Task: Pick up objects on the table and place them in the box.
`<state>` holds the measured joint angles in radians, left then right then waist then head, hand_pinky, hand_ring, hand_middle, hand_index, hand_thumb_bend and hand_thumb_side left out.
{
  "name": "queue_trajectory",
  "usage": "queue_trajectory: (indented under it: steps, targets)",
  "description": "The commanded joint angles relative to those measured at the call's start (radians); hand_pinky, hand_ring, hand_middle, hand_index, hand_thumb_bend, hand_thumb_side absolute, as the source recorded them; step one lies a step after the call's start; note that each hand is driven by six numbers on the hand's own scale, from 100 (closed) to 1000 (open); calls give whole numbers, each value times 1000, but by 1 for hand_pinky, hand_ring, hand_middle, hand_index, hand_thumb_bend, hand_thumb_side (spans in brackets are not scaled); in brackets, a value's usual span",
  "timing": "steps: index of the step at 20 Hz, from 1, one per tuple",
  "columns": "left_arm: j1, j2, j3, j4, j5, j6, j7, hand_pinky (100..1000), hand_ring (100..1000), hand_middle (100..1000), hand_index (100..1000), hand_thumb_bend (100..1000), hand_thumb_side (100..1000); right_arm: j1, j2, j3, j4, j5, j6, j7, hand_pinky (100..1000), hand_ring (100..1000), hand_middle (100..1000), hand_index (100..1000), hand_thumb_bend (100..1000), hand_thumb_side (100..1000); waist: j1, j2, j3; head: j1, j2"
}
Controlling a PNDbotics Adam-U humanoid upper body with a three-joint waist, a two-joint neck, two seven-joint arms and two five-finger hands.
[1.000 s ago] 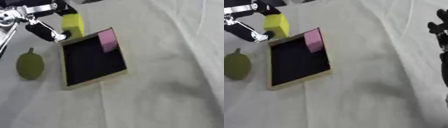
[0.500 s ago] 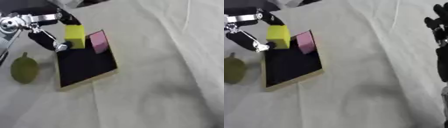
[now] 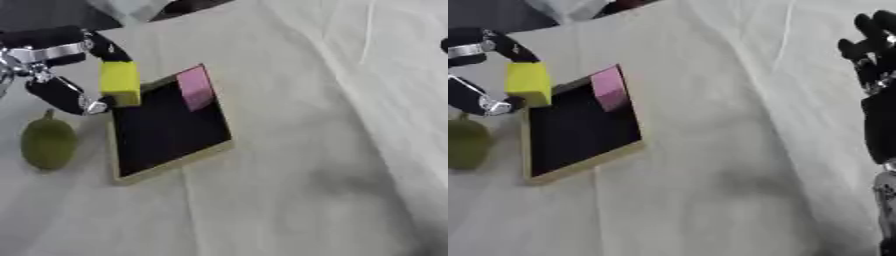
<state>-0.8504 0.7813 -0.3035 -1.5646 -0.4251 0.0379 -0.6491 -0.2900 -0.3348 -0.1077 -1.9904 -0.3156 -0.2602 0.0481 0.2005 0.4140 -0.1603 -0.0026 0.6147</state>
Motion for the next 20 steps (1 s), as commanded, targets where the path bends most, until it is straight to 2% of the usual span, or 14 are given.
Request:
queue_trajectory:
  steps: [1, 2, 3, 15, 20]
  targets:
    - [-8, 11, 15, 8, -7, 3, 13, 893, 767, 647, 823, 270, 100, -5, -14, -6, -10, 1, -6, 0, 921, 996, 543, 833, 100, 663, -16, -39, -3, 0, -9]
    - [-7, 4, 13, 13, -6, 4, 15, 893, 766, 647, 823, 344, 100, -4, -13, -7, -10, 1, -6, 0, 921, 996, 543, 833, 100, 663, -17, -39, -4, 0, -10]
    - [-5, -4, 10, 18, -4, 4, 16, 893, 764, 647, 823, 264, 115, -4, -12, -7, -10, 2, -7, 0, 921, 996, 543, 834, 100, 663, -17, -38, -5, 1, -10]
    - [39, -39, -13, 35, -75, -8, 32, 892, 770, 654, 832, 331, 153, -2, 1, -7, -10, 14, -3, -3, 921, 999, 539, 833, 100, 664, -26, -25, -6, 4, -12]
    - [43, -61, -15, 60, -112, -14, 52, 902, 795, 723, 893, 386, 156, -1, 5, -5, -10, 15, -6, -2, 921, 998, 538, 833, 100, 662, -34, -23, -10, 6, -12]
